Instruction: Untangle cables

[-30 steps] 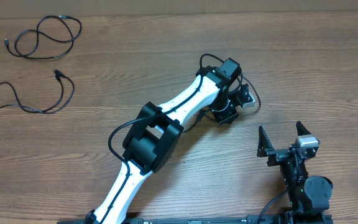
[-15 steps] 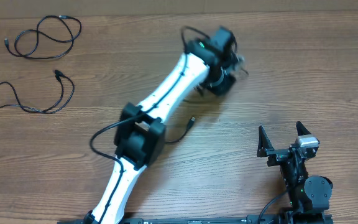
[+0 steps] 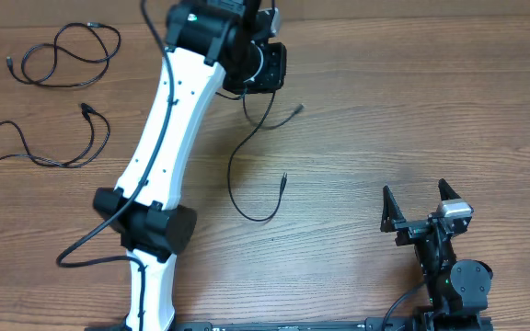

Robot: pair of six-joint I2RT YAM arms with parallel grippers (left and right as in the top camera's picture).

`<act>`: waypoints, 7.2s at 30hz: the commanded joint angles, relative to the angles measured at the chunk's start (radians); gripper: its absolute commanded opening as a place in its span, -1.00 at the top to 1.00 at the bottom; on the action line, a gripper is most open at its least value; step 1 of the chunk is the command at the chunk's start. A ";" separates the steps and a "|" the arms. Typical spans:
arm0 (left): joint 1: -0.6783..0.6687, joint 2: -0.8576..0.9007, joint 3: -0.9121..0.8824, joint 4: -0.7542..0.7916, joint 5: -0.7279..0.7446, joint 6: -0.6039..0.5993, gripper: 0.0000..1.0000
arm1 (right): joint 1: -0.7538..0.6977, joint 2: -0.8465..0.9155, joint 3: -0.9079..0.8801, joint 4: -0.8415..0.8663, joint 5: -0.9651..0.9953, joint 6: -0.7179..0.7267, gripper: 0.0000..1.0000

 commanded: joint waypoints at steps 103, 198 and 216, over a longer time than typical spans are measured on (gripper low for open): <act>1.495 -0.542 -1.009 0.072 -0.275 -0.657 0.91 | 0.005 -0.007 -0.010 0.004 -0.002 -0.001 -1.00; 1.446 -0.337 -1.392 0.562 -0.394 -0.500 -0.99 | 0.005 -0.007 -0.010 0.004 -0.002 -0.001 -1.00; 1.543 -0.337 -1.439 0.558 -0.522 -0.527 -1.00 | 0.005 -0.007 -0.010 0.004 -0.002 -0.001 -1.00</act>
